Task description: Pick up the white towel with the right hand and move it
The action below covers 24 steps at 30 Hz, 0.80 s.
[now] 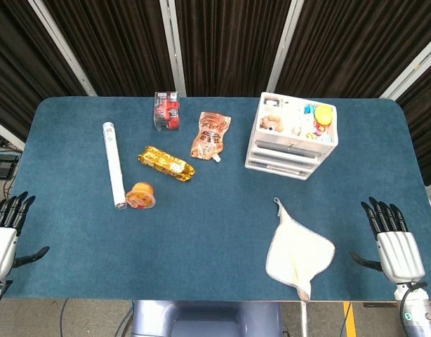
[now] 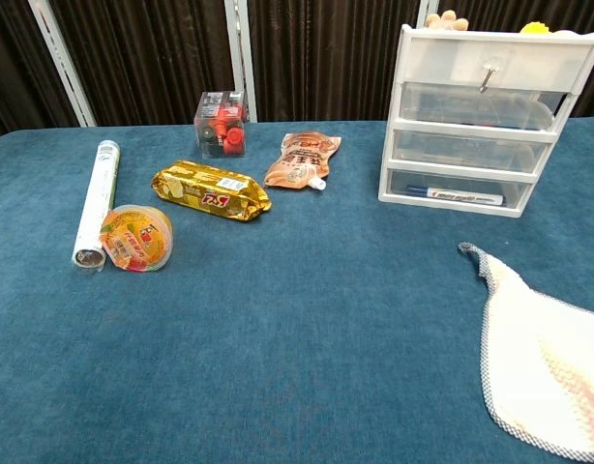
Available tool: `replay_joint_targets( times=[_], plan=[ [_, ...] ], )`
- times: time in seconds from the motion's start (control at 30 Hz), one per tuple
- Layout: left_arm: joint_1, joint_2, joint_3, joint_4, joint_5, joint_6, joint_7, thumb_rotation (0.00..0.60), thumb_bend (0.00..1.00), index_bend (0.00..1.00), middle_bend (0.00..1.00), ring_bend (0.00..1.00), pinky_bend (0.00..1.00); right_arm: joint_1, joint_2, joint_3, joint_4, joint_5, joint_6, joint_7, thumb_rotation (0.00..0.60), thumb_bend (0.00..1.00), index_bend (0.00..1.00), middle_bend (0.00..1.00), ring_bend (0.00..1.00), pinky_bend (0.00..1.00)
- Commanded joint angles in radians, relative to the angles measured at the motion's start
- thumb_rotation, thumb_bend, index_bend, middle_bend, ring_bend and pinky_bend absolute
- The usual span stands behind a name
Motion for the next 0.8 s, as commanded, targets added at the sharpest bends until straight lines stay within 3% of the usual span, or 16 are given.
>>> replay_joint_targets(
  times=[0.03, 0.6, 0.8],
  plan=[
    [0.000, 0.000, 0.000, 0.000, 0.000, 0.000, 0.001, 0.600, 0.00, 0.00, 0.00, 0.00, 0.00, 0.000, -0.001, 0.000, 0.000, -0.002, 0.001, 0.001, 0.600, 0.01, 0.00, 0.00, 0.00, 0.03],
    [-0.003, 0.000, 0.000, 0.002, 0.001, -0.004, -0.004, 0.600, 0.00, 0.00, 0.00, 0.00, 0.00, 0.004, -0.002, -0.011, -0.004, -0.028, 0.002, 0.010, 0.600, 0.01, 0.00, 0.00, 0.00, 0.03],
    [-0.003, 0.000, 0.001, -0.003, 0.000, -0.006, -0.001, 0.600, 0.00, 0.00, 0.00, 0.00, 0.00, 0.024, 0.023, -0.044, -0.033, -0.088, -0.032, 0.028, 0.600, 0.00, 0.00, 0.00, 0.00, 0.04]
  ],
)
